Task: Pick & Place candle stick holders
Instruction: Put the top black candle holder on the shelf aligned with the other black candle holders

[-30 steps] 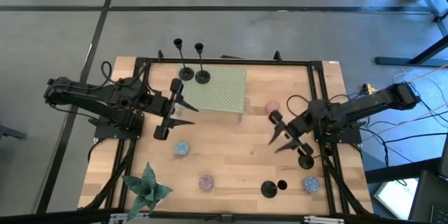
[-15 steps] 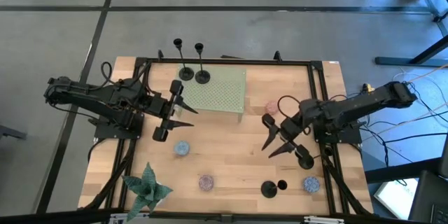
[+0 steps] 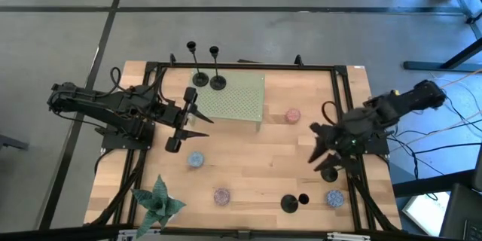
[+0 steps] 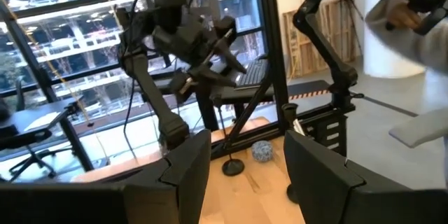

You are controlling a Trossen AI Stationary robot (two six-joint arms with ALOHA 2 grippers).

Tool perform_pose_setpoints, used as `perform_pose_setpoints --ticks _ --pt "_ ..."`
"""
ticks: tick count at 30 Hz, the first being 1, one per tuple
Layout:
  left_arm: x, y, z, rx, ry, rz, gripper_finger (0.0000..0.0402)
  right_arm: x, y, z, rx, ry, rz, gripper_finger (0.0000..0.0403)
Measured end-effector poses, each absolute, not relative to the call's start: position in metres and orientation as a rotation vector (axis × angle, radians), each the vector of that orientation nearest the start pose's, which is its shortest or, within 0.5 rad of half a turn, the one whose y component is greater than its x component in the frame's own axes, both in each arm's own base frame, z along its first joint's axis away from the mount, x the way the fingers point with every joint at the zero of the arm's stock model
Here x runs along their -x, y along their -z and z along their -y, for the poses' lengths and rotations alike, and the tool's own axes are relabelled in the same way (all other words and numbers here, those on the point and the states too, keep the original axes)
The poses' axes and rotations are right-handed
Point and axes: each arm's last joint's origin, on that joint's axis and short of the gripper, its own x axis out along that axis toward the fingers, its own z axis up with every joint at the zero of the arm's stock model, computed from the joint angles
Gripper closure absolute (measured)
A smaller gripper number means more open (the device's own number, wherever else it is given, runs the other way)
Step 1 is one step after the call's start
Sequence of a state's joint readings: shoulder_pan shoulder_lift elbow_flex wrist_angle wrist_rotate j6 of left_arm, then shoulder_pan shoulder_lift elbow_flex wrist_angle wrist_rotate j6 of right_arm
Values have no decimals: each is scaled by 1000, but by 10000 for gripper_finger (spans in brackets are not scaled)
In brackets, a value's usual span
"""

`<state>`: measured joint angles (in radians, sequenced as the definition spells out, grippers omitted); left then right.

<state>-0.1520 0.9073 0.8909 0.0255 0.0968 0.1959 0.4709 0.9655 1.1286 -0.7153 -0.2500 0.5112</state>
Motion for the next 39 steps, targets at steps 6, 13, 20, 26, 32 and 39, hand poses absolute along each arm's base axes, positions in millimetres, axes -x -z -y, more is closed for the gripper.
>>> perform_pose_setpoints --ticks 6,13,20,26,32,39 --pt "-197 -368 32 -195 220 31 224 -139 -363 -91 -502 -396 -980 251" --pt "-197 -368 32 -195 219 31 224 -121 -350 -88 -556 -275 -1237 251" --pt "-197 -369 32 -195 218 41 224 -106 -343 -86 -616 -183 -1451 251" --pt "-197 -370 32 -194 216 52 224 -103 -343 -88 -640 -171 -1478 251" --pt "-197 -371 32 -211 216 56 224 -105 -342 -87 -584 -127 -1416 251" --pt "-197 -371 32 -220 215 57 224 -106 -341 -85 -565 -69 -1375 251"
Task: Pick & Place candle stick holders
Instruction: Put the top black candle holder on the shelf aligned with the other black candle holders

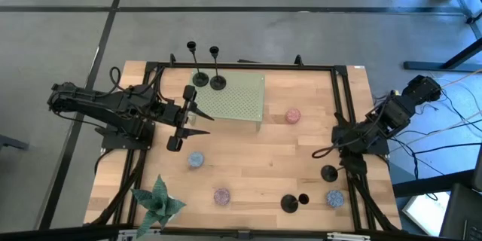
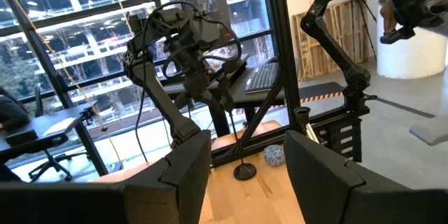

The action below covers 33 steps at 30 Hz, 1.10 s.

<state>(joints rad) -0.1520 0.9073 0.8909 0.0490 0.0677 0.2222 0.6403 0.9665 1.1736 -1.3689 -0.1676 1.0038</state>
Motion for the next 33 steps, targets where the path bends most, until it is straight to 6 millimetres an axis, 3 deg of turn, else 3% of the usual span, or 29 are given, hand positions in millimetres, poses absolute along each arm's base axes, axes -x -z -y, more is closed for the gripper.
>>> perform_pose_setpoints --ticks 11,29,33 --pt "-197 -371 32 -219 216 57 224 -97 -338 -81 -566 -42 -1520 251" --pt "-197 -371 32 -220 216 57 224 -98 -339 -83 -556 -87 -1505 251" --pt "-197 -372 32 -220 214 66 224 -99 -347 -83 -559 -100 -1490 251"
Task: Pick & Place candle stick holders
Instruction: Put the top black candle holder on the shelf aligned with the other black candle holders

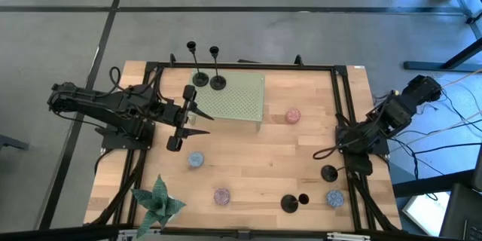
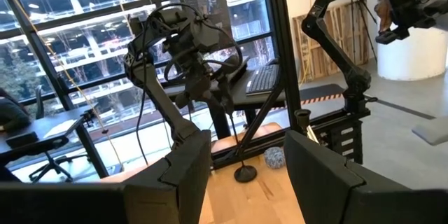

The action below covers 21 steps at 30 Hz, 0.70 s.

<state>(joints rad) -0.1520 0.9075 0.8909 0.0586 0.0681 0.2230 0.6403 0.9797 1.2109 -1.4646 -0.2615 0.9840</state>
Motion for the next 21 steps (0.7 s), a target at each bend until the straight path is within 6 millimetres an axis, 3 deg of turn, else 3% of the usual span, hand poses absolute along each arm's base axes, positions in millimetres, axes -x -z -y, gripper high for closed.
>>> perform_pose_setpoints --ticks 9,16,21 --pt "-197 -374 32 -219 211 95 224 -104 -377 -88 -555 -57 -1487 251" --pt "-197 -374 32 -224 211 94 224 -103 -372 -107 -490 -136 -1596 251" --pt "-197 -374 32 -236 211 96 224 -97 -373 -109 -430 -95 -1524 251"
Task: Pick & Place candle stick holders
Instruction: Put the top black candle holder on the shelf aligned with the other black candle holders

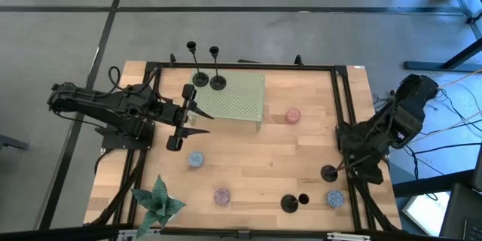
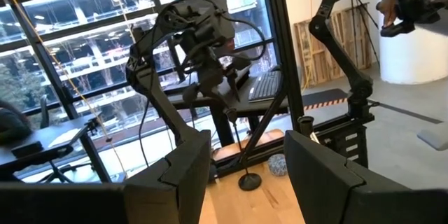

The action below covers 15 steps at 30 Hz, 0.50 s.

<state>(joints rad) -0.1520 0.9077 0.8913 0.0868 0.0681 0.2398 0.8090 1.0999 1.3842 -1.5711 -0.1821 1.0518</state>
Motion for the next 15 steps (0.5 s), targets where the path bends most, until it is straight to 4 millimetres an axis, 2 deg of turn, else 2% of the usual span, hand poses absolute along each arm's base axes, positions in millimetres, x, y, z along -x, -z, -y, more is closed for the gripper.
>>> perform_pose_setpoints --ticks 3,8,15 --pt "-197 -374 32 -222 211 96 224 -92 -374 -109 -471 -30 -1499 251" --pt "-197 -374 32 -218 211 95 224 -78 -374 -119 -410 -60 -1487 251" --pt "-197 -374 32 -219 211 94 224 -60 -374 -130 -384 0 -1366 251"
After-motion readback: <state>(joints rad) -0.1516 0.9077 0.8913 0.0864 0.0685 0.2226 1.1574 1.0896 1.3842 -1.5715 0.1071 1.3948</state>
